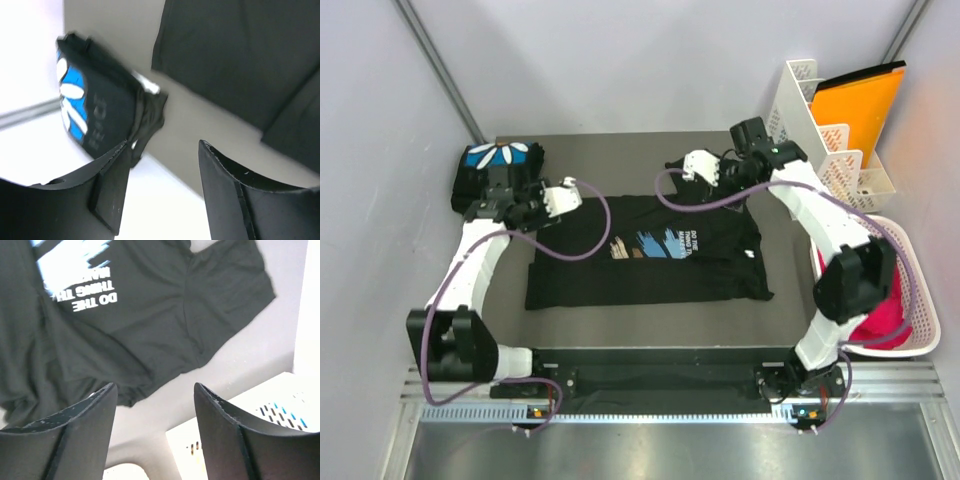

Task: Fold and stack the t-shirts
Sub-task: Fold the tshirt

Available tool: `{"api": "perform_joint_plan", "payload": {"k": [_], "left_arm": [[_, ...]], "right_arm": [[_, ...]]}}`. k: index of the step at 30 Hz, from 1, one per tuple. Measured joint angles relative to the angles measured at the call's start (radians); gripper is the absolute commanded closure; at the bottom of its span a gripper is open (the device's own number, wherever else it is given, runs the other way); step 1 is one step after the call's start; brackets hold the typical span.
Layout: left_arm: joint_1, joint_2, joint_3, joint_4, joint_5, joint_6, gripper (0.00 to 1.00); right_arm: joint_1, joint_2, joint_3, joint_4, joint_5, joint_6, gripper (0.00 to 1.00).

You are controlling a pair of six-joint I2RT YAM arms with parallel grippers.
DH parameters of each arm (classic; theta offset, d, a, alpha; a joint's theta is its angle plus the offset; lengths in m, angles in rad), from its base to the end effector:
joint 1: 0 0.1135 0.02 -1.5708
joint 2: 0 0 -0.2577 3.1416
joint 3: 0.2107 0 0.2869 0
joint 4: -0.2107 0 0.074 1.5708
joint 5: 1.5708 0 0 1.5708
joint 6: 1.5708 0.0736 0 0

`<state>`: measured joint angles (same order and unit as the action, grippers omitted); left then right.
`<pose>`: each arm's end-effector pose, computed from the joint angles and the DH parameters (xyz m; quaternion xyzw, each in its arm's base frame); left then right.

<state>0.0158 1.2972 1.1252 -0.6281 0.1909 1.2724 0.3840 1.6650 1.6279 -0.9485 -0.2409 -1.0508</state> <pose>0.3391 -0.0086 0.2678 0.5712 0.7252 0.1541 0.3522 0.3710 0.1688 0.2983 -0.6510 0.6935 0.0150 0.3082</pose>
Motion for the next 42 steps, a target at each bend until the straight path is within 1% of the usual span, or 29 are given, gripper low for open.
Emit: {"api": "perform_joint_plan", "payload": {"k": [1, 3, 4, 5, 8, 11, 13, 17, 19, 23, 35, 38, 40, 42], "left_arm": [[-0.024, 0.037, 0.023, 0.008, -0.011, -0.032, 0.39], [-0.060, 0.078, 0.039, 0.017, -0.040, -0.070, 0.39], [-0.080, 0.096, 0.041, 0.030, -0.068, -0.083, 0.41], [-0.103, 0.113, 0.041, 0.043, -0.105, -0.095, 0.44], [-0.164, 0.168, 0.041, 0.088, -0.238, -0.109, 0.46], [-0.190, 0.246, 0.062, 0.104, -0.330, -0.158, 0.48], [-0.190, 0.293, 0.087, 0.105, -0.376, -0.196, 0.50], [-0.187, 0.339, 0.102, 0.111, -0.443, -0.255, 0.50], [-0.187, 0.341, 0.102, 0.112, -0.454, -0.277, 0.51], [-0.187, 0.341, 0.102, 0.114, -0.473, -0.292, 0.51], [-0.195, 0.341, 0.102, 0.124, -0.500, -0.296, 0.51], [-0.198, 0.341, 0.102, 0.124, -0.500, -0.299, 0.51], [-0.199, 0.341, 0.102, 0.125, -0.500, -0.300, 0.51], [-0.199, 0.341, 0.102, 0.125, -0.500, -0.302, 0.52]], "right_arm": [[-0.013, 0.043, 0.034, -0.009, -0.010, 0.000, 0.44], [-0.029, 0.113, 0.064, -0.039, -0.024, -0.003, 0.44], [-0.034, 0.137, 0.064, -0.058, -0.029, -0.005, 0.44], [-0.036, 0.153, 0.061, -0.073, -0.033, -0.009, 0.44], [-0.030, 0.179, 0.039, -0.108, -0.041, -0.019, 0.44], [-0.013, 0.178, 0.010, -0.117, -0.040, -0.037, 0.44], [-0.002, 0.170, -0.037, -0.102, -0.032, -0.050, 0.43], [0.023, 0.134, -0.189, -0.061, 0.016, -0.075, 0.43], [0.034, 0.119, -0.263, -0.047, 0.035, -0.077, 0.42], [0.041, 0.112, -0.330, -0.011, 0.052, -0.074, 0.42], [0.071, 0.101, -0.365, 0.101, 0.068, -0.038, 0.43], [0.075, 0.101, -0.372, 0.115, 0.069, -0.037, 0.46], [0.075, 0.101, -0.381, 0.126, 0.074, -0.036, 0.51], [0.076, 0.101, -0.395, 0.137, 0.080, -0.034, 0.53]]}}
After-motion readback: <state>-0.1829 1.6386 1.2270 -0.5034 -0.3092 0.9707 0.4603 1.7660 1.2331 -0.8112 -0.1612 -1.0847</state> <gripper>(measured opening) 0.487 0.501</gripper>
